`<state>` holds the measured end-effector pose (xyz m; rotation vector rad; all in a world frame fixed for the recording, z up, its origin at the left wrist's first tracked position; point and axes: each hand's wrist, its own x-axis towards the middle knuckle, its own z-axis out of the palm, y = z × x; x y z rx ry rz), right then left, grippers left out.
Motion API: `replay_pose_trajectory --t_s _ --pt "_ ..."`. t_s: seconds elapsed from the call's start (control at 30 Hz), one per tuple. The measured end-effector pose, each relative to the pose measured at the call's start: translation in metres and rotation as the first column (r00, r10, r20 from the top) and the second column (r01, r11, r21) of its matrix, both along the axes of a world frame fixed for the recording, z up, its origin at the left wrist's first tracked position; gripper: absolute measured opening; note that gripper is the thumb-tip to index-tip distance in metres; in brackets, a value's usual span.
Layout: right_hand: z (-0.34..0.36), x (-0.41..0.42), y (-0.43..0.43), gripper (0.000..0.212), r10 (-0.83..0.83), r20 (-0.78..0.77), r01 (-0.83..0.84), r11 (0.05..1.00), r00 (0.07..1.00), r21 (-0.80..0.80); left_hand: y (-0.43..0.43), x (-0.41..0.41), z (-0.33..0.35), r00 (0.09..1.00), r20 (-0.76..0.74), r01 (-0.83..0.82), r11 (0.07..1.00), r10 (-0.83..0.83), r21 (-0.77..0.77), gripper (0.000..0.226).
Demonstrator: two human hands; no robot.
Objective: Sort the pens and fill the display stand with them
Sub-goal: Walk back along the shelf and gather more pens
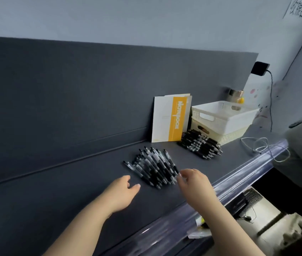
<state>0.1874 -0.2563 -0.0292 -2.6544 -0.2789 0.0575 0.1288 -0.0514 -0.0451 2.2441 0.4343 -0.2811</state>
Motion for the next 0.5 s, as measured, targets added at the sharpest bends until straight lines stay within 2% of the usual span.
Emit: replay_pose_trajectory --t_s 0.1,0.2,0.23,0.33,0.43,0.5 --pt "-0.013 0.051 -0.006 0.036 0.031 -0.075 -0.03 0.999 0.997 0.012 -0.012 0.027 -0.008 0.983 -0.012 -0.181 0.971 0.182 -0.156 0.068" --pt "-0.022 0.098 -0.005 0.029 0.101 -0.179 -0.101 0.995 0.979 0.01 -0.029 0.054 -0.008 0.951 -0.018 -0.306 0.934 0.308 -0.184 0.075" --pt "-0.021 0.108 -0.002 0.028 0.119 -0.197 -0.117 0.993 0.973 0.02 -0.034 0.063 -0.008 0.943 -0.008 -0.329 0.931 0.332 -0.159 0.076" --pt "-0.021 0.13 0.011 0.043 0.203 -0.221 -0.189 0.979 0.954 0.081 -0.055 0.088 -0.005 0.922 0.024 -0.387 0.922 0.387 -0.015 0.076" --pt "-0.022 0.14 0.023 0.042 0.317 -0.257 -0.293 0.948 0.913 0.127 -0.067 0.103 -0.007 0.925 -0.014 -0.369 0.909 0.379 0.192 0.083" --pt "-0.026 0.15 0.025 0.041 0.363 -0.312 -0.324 0.931 0.878 0.17 -0.068 0.109 -0.009 0.92 -0.051 -0.37 0.903 0.389 0.216 0.085"
